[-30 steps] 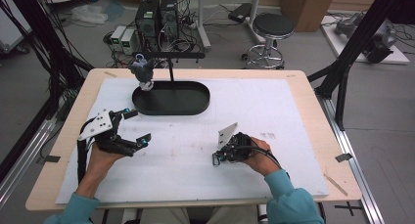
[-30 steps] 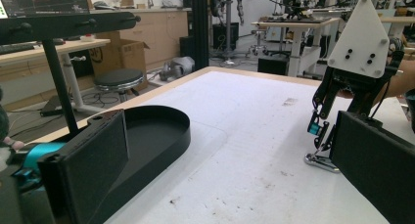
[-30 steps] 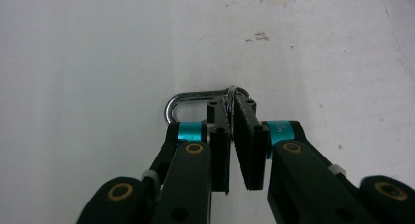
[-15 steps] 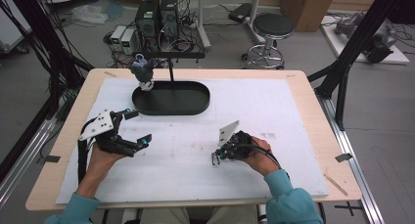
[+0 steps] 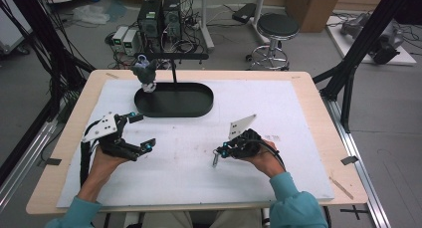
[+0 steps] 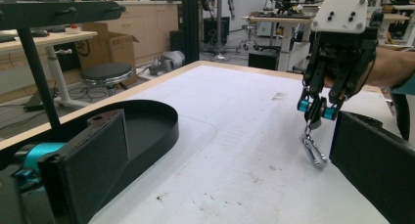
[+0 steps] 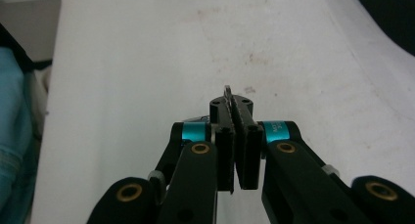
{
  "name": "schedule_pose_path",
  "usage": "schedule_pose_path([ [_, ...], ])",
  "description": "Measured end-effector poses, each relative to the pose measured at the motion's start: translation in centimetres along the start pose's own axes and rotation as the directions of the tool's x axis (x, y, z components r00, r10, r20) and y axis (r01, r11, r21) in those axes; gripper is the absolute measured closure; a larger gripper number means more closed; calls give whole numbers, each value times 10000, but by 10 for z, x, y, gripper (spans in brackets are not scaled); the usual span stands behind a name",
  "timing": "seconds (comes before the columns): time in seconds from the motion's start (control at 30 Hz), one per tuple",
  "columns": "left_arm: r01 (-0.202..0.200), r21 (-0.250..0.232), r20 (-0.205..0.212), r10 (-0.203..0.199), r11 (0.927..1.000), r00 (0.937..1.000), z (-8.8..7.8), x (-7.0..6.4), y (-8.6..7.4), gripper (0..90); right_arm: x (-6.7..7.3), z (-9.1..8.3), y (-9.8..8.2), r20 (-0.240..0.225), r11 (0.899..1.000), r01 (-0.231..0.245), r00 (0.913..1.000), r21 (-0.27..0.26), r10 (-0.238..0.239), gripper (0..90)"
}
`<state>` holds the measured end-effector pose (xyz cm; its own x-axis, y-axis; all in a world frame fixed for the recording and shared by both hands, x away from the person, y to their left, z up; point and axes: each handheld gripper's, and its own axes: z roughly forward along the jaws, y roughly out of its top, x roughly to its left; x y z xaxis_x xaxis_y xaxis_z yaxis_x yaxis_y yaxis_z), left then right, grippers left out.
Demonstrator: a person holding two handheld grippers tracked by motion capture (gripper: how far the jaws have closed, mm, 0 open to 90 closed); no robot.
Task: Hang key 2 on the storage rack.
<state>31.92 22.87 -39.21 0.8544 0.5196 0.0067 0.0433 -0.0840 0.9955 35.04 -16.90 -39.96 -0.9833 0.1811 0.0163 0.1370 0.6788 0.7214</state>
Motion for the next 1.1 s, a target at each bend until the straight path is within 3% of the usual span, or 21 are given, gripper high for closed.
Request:
schedule_pose_path([
  [0.17,-123,305,236,116,9995,9997,1,-3,1,17,-1,-3,1,-98,9971,-106,9999,-753,99,888],
  [0.3,-7,255,315,-1,9997,9995,0,-4,3,17,-4,-6,3,-188,9884,-293,9995,-1488,268,888],
  [0.53,-58,551,655,22,9985,9979,3,-4,6,17,-6,-14,11,-498,9584,-562,9978,-2799,440,888],
  [0.6,-107,635,618,68,9979,9981,5,-3,9,17,-7,-15,15,-477,9478,-429,9984,-3161,293,888],
  [0.73,121,669,835,-176,9977,9963,8,0,13,17,-7,-14,20,-610,9359,-397,9979,-3500,195,888],
  [0.87,58,790,1038,-140,9969,9945,11,1,20,17,-6,-14,24,-768,9241,-437,9969,-3796,156,888],
  [1.1,-72,812,1411,-44,9967,9900,22,1,35,17,-6,-15,35,-939,8905,-442,9956,-4529,17,888],
])
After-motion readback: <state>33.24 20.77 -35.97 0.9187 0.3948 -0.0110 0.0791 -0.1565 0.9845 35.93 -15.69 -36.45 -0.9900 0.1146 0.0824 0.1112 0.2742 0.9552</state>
